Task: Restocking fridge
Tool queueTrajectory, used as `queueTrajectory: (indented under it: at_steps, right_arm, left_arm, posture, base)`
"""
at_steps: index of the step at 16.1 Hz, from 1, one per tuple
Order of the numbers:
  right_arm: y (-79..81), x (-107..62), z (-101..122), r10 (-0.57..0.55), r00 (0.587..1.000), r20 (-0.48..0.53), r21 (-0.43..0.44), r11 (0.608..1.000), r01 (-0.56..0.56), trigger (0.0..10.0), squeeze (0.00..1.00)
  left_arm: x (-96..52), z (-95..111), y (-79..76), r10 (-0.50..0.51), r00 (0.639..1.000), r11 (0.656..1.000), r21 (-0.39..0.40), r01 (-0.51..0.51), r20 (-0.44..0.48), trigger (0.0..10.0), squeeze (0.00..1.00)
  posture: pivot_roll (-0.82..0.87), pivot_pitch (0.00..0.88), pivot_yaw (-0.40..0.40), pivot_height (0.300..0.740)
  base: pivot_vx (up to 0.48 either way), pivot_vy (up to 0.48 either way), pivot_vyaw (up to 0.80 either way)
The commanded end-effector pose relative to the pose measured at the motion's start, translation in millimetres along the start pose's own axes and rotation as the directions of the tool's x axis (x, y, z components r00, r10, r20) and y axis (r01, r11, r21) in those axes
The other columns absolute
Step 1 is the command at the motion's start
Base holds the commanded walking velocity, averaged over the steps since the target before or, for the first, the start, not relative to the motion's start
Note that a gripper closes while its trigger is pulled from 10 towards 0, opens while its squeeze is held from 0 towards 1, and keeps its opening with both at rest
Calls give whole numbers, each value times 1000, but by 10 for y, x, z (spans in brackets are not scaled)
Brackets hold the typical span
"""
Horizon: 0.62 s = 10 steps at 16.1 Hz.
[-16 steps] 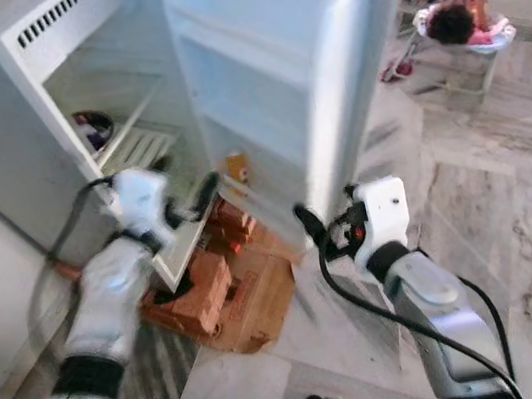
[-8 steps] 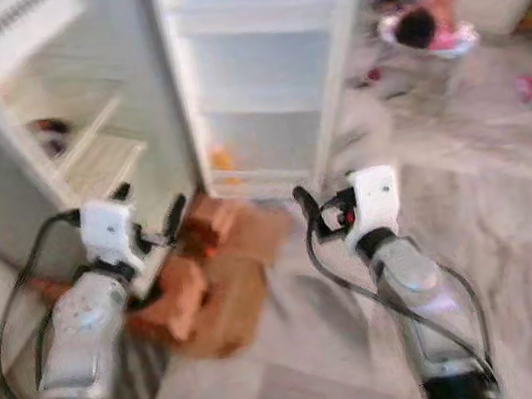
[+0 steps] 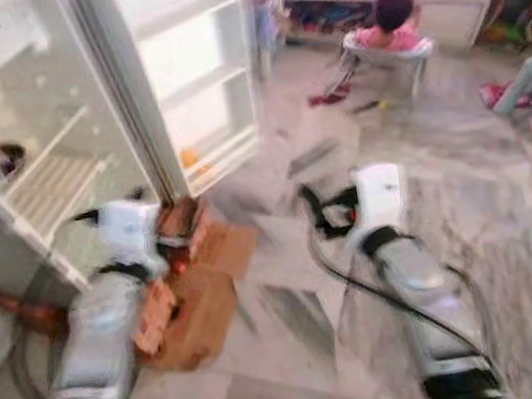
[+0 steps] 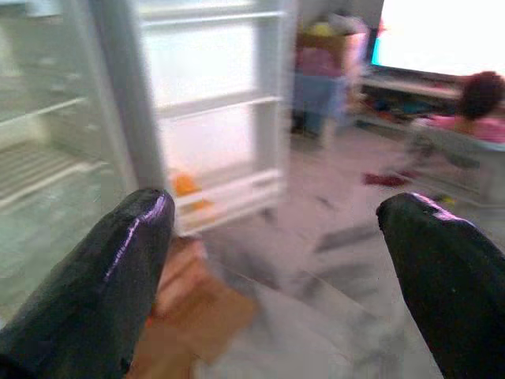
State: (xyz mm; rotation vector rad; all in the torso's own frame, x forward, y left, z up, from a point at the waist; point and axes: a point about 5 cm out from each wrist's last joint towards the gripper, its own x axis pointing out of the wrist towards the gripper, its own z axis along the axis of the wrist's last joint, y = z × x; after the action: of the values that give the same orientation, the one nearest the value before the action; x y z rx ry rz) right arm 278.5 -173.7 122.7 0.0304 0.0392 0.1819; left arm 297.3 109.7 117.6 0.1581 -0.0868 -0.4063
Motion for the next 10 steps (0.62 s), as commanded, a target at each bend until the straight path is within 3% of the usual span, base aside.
queueTrajectory:
  at_steps: [1,10]
  right_arm:
    - [83,49,71,25,999,36,12,1000,-25,10000,0]
    - [93,95,68,15,999,40,17,1000,-16,10000,0]
  left_arm:
    - [-25,20,128,27,1000,999,29,-27,-3,10000,0]
    - [-38,15,105,54,999,998,37,-53,-10,10000,0]
  posture:
    - [130,56,-30,740]
    - [131,51,-29,740]
  base:
    - [461,0,0]
    - [477,0,0]
